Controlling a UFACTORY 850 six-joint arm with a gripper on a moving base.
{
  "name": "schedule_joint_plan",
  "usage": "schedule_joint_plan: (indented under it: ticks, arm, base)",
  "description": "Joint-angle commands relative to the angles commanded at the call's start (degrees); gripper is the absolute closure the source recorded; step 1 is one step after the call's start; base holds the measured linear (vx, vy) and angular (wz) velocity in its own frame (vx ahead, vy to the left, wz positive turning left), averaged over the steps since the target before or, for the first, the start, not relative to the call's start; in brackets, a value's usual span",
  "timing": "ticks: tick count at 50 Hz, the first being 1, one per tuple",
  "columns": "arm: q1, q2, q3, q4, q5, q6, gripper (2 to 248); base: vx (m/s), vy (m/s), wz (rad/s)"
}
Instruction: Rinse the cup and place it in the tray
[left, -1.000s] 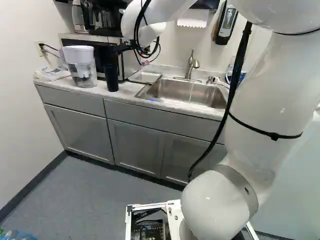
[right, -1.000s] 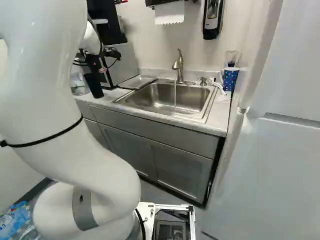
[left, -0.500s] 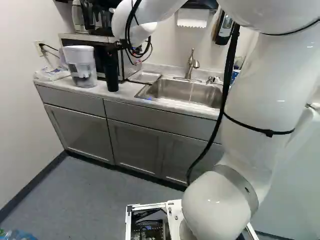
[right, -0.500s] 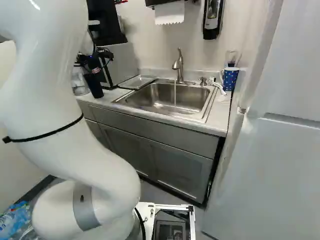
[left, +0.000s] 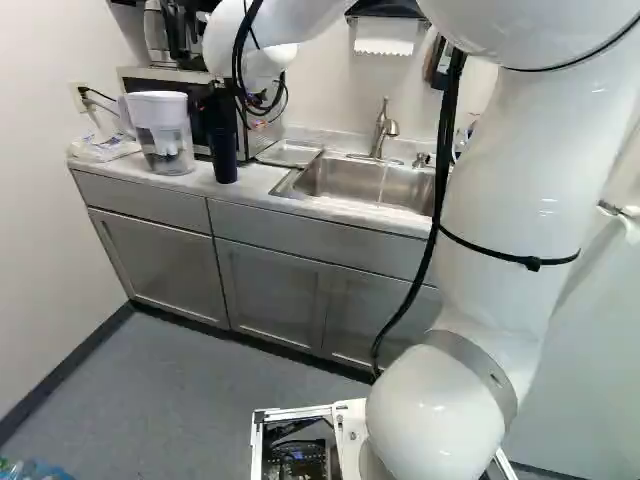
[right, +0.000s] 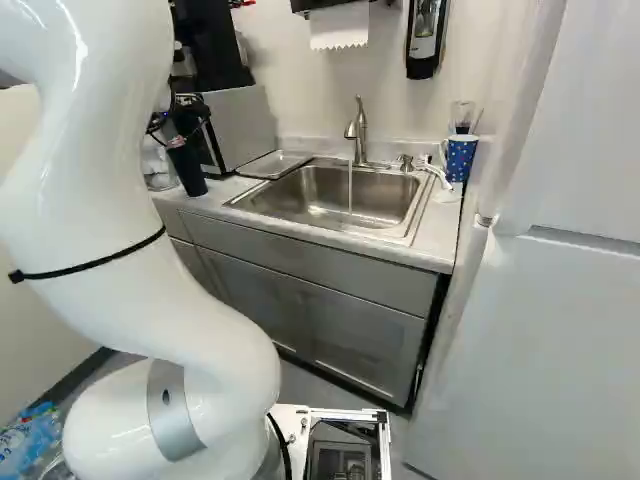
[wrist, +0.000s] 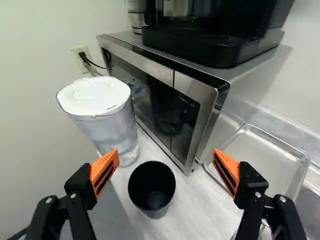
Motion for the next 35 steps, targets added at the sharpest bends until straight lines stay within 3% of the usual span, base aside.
schedule_joint_plan:
  ticks: [35]
  arm:
    - [1.12,1.09,3.01,0.00,2.53,0.00,3]
  base:
    - [0.000,0.000,0.000]
